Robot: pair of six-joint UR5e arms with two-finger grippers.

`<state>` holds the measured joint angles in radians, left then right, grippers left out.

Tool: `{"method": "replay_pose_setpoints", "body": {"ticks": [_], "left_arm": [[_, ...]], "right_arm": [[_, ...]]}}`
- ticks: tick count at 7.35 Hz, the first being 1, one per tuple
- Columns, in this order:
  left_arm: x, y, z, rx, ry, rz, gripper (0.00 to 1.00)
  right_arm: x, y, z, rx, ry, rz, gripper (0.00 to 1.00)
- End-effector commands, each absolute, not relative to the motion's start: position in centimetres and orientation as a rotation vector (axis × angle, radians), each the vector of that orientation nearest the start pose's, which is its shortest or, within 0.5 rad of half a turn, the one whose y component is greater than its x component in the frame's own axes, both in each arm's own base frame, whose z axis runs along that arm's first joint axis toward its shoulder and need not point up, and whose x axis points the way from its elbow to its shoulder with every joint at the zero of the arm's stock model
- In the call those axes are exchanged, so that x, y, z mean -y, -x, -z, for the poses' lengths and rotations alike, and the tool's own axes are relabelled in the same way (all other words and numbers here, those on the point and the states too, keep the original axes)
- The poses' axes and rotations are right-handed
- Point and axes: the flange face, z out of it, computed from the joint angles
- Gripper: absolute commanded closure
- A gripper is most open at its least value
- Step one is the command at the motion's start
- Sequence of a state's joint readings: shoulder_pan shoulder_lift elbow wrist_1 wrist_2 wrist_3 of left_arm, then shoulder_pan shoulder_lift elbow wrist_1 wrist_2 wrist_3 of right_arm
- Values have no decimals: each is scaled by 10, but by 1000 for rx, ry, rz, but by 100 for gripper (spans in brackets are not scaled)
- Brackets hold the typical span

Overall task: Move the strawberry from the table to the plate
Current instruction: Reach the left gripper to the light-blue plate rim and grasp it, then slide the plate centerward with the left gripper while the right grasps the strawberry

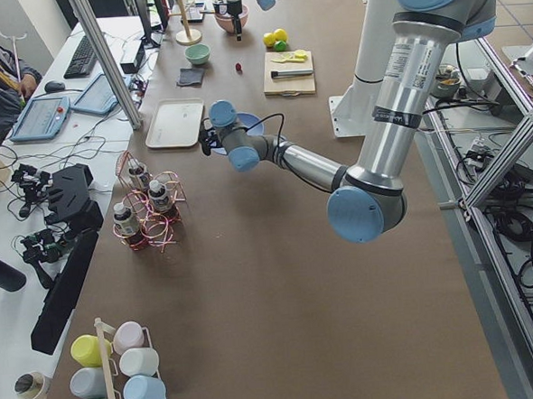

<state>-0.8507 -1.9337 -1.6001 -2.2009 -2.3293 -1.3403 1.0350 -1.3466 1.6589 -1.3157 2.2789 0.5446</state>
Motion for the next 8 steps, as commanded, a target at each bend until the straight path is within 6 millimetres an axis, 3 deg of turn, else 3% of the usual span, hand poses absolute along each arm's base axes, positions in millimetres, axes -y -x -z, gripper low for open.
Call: {"method": "replay_pose_setpoints", "body": {"ticks": [1,3,4,6,7,8], "left_arm": [[485,-433,-324,-1186,82,167,100],[463,-465,-318,-1177,68,167,100],[460,-472,-311,-1184,78,171,100],[454,-479,-310,-1183,81,169,100],[449,-486,-310,-1177,58,177,78],[448,-487,-307,-1180,58,181,3]], "right_arm": [[561,296,-458,849,-104,199,0],[575,328,-477,858,-131,214,1],[572,350,-471,871,-124,205,2],[563,360,-478,854,-122,213,13],[560,364,-483,833,-128,214,19],[559,364,-485,826,-131,212,25]]}}
